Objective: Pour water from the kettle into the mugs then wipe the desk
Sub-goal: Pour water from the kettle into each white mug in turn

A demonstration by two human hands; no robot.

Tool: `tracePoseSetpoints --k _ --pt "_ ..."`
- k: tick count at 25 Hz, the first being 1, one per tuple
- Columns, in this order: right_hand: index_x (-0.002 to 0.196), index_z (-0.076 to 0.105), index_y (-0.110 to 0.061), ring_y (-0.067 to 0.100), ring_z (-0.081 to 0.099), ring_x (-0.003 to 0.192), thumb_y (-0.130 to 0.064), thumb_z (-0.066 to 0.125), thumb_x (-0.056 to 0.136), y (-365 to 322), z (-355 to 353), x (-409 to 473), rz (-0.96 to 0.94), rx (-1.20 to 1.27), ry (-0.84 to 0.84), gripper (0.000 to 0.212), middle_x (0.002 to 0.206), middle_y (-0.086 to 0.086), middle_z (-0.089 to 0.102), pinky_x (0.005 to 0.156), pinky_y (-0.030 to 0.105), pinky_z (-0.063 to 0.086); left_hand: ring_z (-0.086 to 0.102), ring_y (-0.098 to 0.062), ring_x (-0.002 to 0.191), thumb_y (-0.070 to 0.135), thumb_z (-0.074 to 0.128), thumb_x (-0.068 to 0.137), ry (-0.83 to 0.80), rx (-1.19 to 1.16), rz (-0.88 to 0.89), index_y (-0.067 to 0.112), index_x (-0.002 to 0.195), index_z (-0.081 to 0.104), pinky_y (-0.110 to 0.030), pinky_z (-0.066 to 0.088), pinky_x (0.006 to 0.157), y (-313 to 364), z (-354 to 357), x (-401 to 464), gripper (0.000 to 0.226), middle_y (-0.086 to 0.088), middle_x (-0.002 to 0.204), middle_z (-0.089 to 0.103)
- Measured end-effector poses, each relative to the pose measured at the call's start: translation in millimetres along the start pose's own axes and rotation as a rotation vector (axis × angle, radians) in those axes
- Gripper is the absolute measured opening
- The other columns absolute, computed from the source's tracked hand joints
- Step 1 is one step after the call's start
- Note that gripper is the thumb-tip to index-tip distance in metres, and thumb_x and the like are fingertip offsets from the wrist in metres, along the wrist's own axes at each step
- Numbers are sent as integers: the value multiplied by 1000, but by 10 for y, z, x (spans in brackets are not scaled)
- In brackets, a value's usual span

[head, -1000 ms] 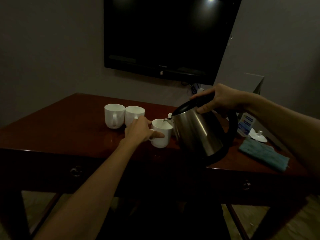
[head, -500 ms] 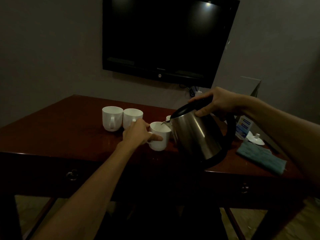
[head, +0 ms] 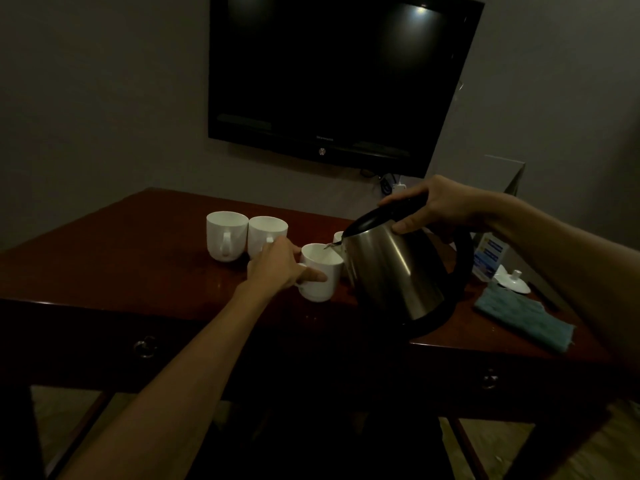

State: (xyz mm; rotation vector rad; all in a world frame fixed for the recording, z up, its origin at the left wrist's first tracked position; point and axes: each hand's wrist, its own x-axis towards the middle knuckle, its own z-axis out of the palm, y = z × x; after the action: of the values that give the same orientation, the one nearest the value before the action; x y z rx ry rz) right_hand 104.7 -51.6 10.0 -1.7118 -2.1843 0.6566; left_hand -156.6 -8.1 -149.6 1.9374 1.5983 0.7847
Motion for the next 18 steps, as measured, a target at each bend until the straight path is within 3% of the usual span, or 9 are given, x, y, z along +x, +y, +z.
tracePoseSetpoints --k 6,13,16,18 --pt "120 63 -49 57 51 116 -41 81 63 -7 -11 6 11 -1 -3 60 132 30 54 89 66 51 69 -17 88 45 86 70 8 -11 6 10 112 69 -45 57 87 3 0 -26 57 -2 85 73" --pt "117 63 -50 46 60 97 -40 79 64 -27 -9 -8 24 -7 -9 56 127 29 57 71 46 58 70 -17 88 45 85 70 -5 -12 -5 10 109 69 -45 57 87 1 -1 -6 55 -2 86 73" --pt "116 64 -51 54 57 108 -41 81 62 -27 -8 1 19 -20 -9 57 129 32 55 83 58 55 69 -16 87 45 86 69 2 -17 -5 9 110 69 -46 57 87 -3 4 -2 57 -2 85 73" --pt "117 64 -50 53 58 104 -42 81 61 -27 -13 -1 25 -20 -11 59 129 33 54 79 55 57 69 -17 89 45 86 70 2 -16 -5 9 110 69 -45 57 87 5 3 -4 56 -2 86 72"
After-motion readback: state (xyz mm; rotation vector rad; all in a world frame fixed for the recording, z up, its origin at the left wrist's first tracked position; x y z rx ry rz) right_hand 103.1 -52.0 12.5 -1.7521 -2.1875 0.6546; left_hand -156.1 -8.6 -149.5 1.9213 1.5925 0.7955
